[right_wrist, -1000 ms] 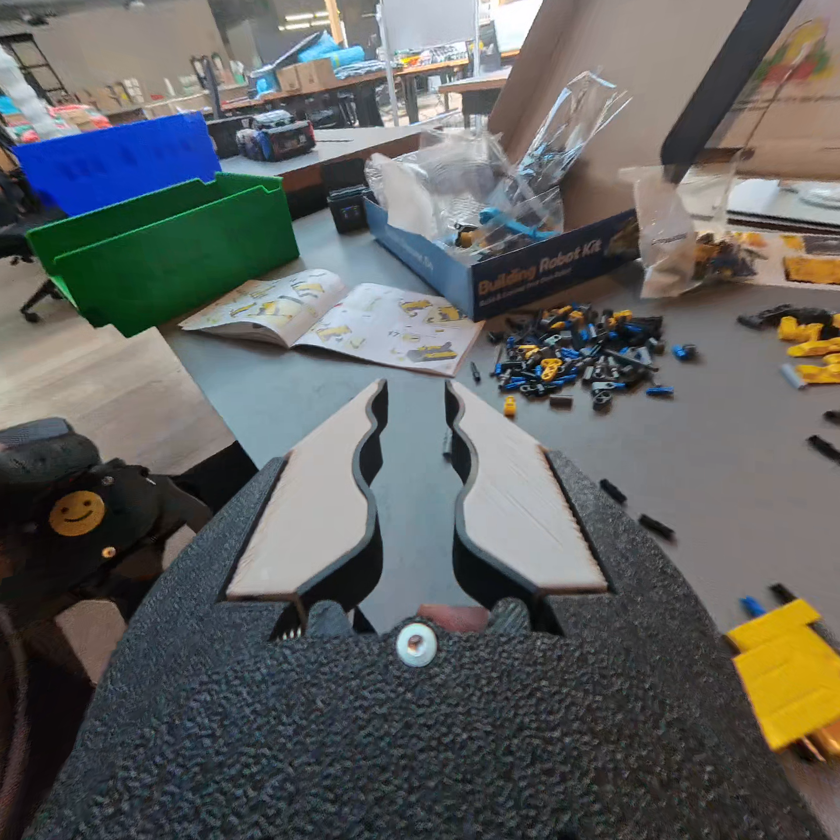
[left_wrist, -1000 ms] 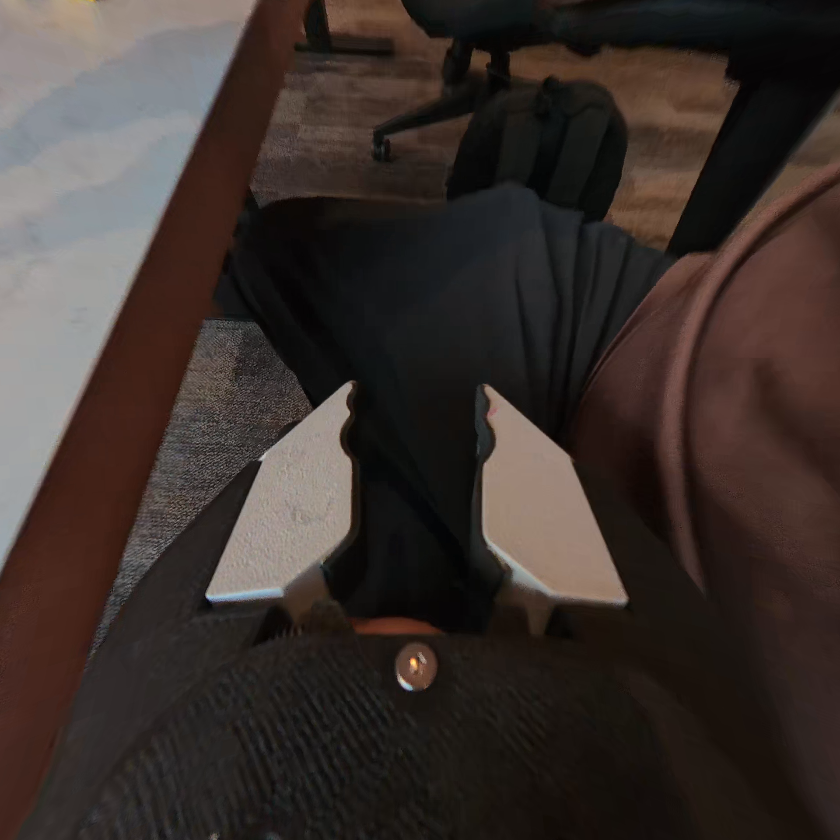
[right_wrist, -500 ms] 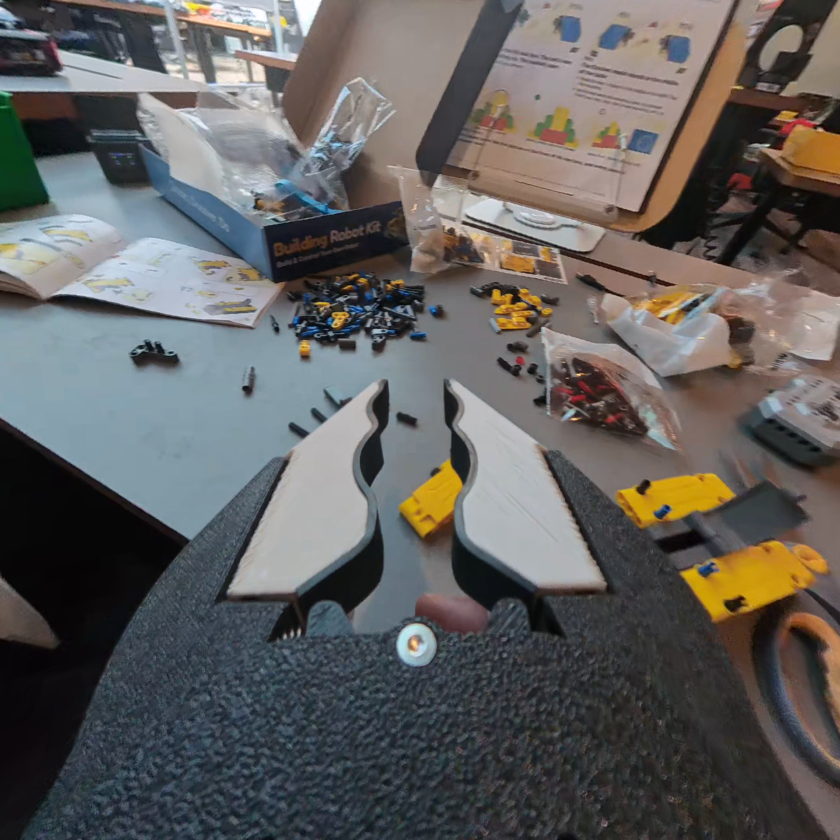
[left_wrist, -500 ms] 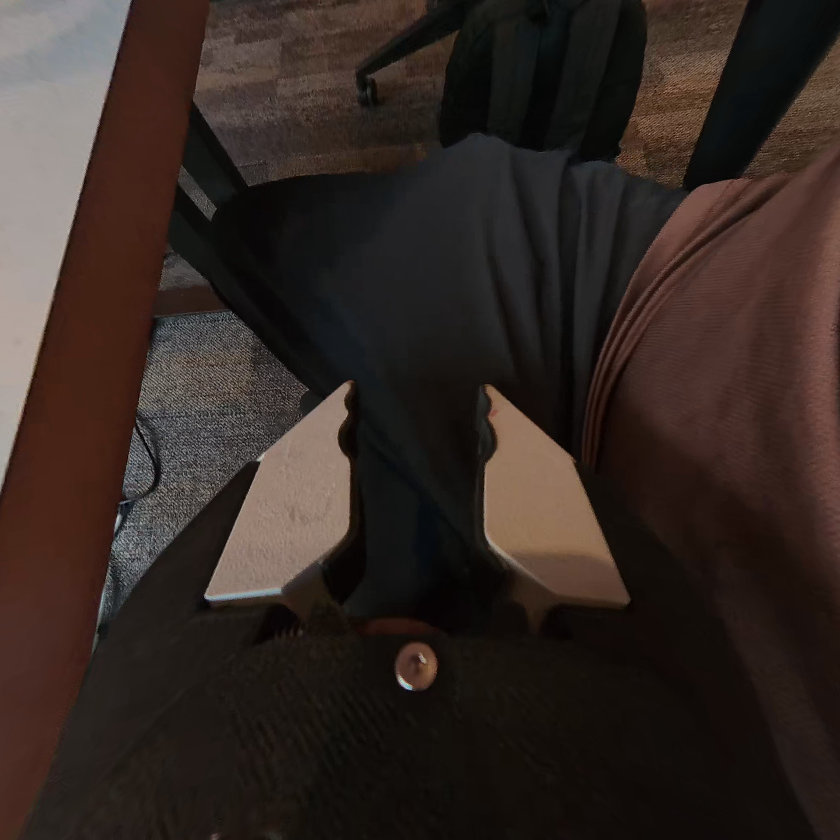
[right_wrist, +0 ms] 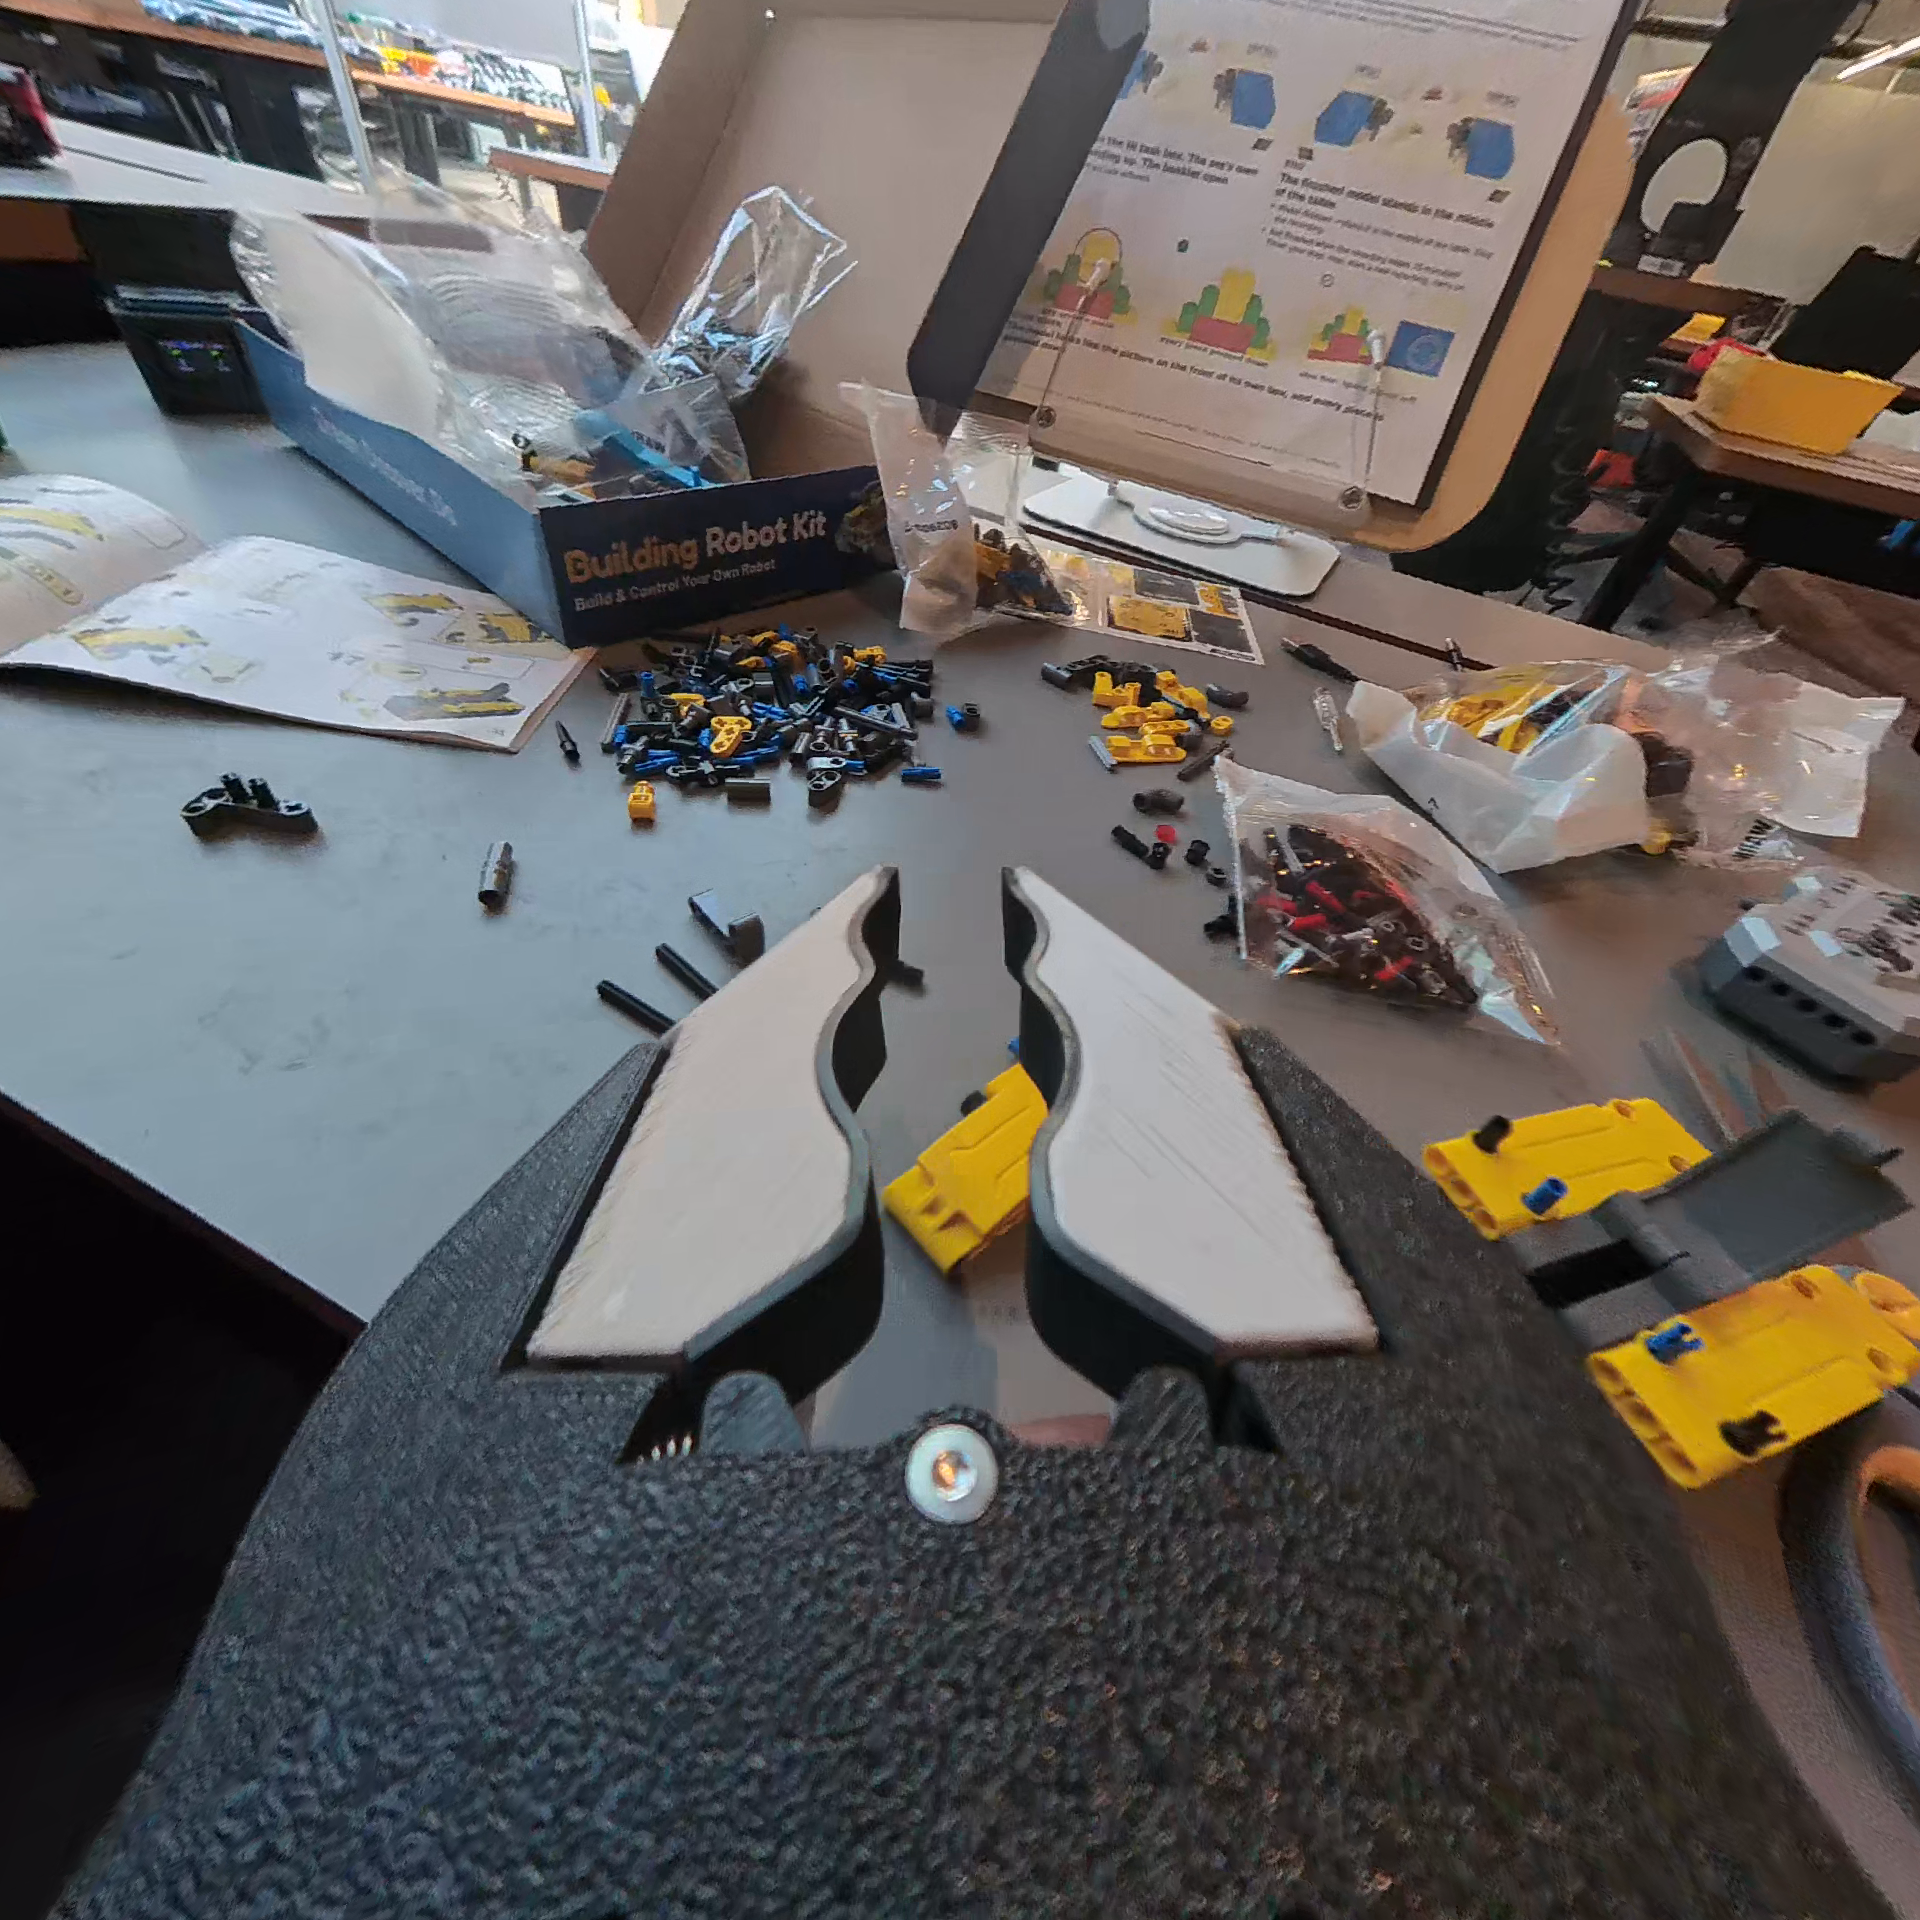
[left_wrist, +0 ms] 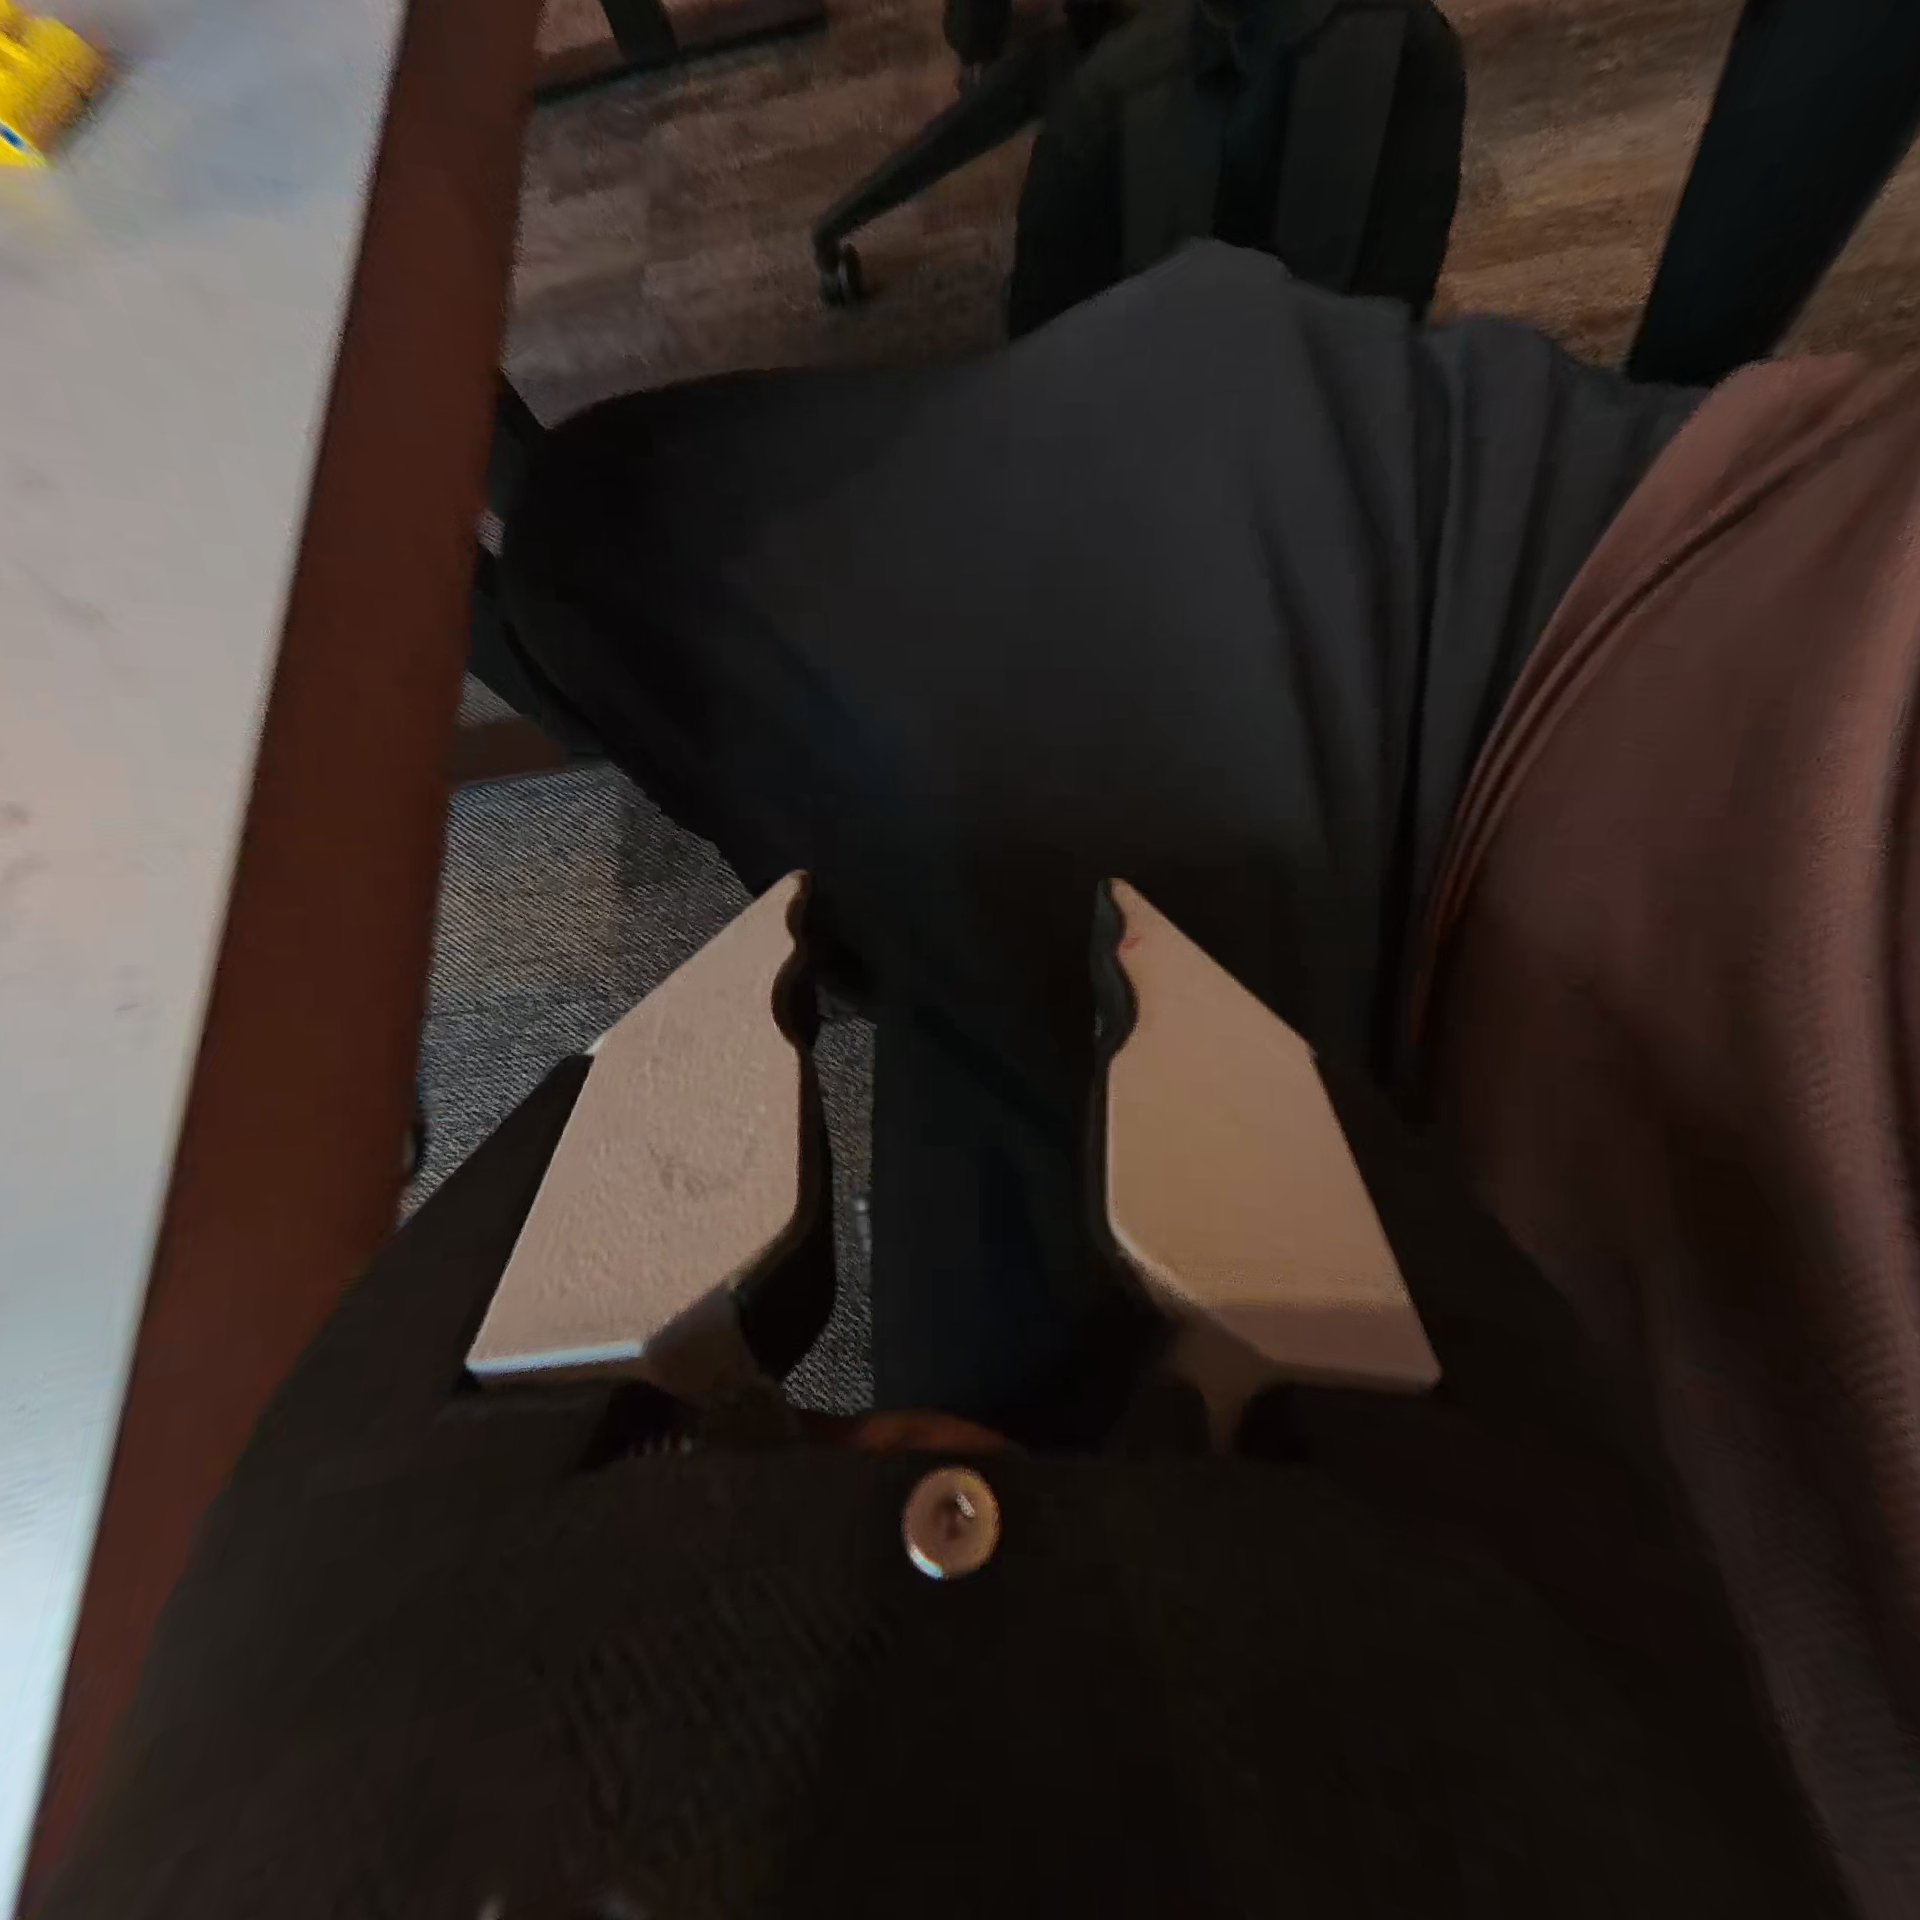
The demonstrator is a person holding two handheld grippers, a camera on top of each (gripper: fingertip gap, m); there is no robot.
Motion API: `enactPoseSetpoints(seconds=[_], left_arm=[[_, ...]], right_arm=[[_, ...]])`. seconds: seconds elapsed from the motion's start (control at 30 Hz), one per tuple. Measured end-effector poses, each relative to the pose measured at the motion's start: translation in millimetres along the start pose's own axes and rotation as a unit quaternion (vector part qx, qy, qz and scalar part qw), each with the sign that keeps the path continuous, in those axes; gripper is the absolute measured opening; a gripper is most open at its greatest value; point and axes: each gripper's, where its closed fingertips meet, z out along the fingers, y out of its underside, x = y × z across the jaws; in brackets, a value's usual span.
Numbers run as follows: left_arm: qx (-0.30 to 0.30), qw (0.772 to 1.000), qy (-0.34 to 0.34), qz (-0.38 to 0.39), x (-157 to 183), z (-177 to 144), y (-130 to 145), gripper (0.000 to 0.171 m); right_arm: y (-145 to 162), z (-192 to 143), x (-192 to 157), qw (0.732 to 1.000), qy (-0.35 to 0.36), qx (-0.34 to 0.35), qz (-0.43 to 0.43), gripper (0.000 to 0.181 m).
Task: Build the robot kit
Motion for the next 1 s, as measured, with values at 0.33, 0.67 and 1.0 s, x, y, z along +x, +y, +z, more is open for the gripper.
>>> enactPoseSetpoints(seconds=[0.33,0.67,1.0], left_arm=[[0.007,1.000,0.030,-0.008,14,0,-10,0.050],[0.012,0.999,0.006,-0.042,-5,-4,-8,0.048],[-0.007,0.999,0.009,-0.043,-4,5,-1,0.048]], right_arm=[[25,12,-8,0.997,-0.042,-0.040,0.048,0.019],[27,12,-10,0.996,-0.052,-0.043,0.056,0.019],[28,11,-16,0.995,-0.071,-0.047,0.058,0.020]])
